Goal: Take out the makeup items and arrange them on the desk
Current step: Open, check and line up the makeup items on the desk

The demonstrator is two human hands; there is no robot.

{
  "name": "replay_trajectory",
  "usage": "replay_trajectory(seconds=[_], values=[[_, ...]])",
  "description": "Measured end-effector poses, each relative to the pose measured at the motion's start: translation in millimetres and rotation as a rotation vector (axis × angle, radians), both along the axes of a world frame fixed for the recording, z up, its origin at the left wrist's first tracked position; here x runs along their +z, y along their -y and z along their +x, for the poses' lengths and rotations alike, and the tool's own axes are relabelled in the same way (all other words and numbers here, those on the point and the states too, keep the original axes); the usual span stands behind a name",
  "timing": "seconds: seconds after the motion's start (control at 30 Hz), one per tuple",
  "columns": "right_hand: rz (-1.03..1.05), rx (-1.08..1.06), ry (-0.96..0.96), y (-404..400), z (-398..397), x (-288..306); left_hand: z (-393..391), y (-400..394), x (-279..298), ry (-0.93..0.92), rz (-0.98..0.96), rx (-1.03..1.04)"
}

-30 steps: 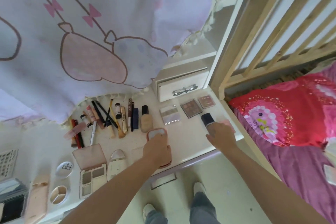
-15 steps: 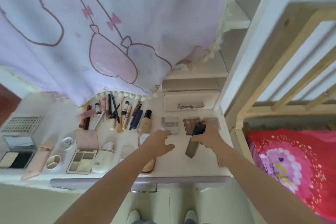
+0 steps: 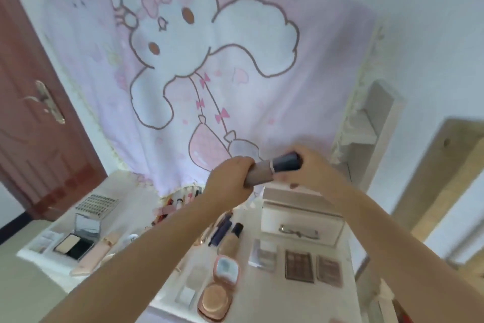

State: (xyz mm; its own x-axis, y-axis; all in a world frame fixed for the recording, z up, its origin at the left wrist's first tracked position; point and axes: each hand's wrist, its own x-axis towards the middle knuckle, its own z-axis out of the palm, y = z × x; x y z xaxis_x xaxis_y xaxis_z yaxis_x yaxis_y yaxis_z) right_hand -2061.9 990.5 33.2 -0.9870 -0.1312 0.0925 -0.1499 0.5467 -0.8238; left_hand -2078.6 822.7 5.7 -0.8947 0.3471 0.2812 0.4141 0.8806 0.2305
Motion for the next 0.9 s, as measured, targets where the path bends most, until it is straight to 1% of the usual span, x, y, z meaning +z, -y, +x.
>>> replay_trajectory(seconds=[0.07, 0.1, 0.13, 0.17, 0.2, 0.27, 0.33, 0.4, 0.5, 0.63, 0.7, 0.8, 0.83, 0.9], values=[[0.423, 0.121, -0.12, -4, 0, 15, -2, 5, 19, -0.103, -0.163, -0.024], [0.565, 0.161, -0.159, -3, 0, 20, -1, 6, 28, -0.15, -0.213, -0.034], [0.66, 0.18, -0.184, -1, -1, 23, -1, 5, 35, -0.193, -0.237, -0.036], [0.704, 0.177, -0.202, 1, -2, 25, 1, 3, 43, -0.251, -0.232, -0.048], [0.711, 0.158, -0.219, 3, -3, 26, 3, 2, 50, -0.329, -0.219, -0.073], [0.678, 0.11, -0.241, 1, -5, 32, 3, -1, 62, -0.393, -0.256, -0.091], [0.722, 0.072, -0.284, -2, -3, 37, 6, -2, 69, -0.363, -0.31, -0.107], [0.793, 0.058, -0.322, -4, 1, 41, 8, -4, 71, -0.341, -0.306, -0.129], [0.798, 0.056, -0.311, -9, 5, 39, 14, -8, 72, -0.371, -0.349, -0.123], [0.818, 0.084, -0.306, -11, 8, 29, 14, -15, 60, -0.317, -0.334, -0.125], [0.791, 0.043, -0.288, -27, 6, 25, 9, -4, 54, -0.298, -0.272, -0.069], [0.648, -0.134, -0.229, -71, 3, 30, 2, 33, 46, -0.154, -0.192, 0.135], [0.621, -0.141, -0.206, -80, 4, 31, 1, 42, 43, -0.161, -0.156, 0.167], [0.594, -0.091, -0.201, -79, 7, 32, 4, 40, 40, -0.152, -0.109, 0.159]])
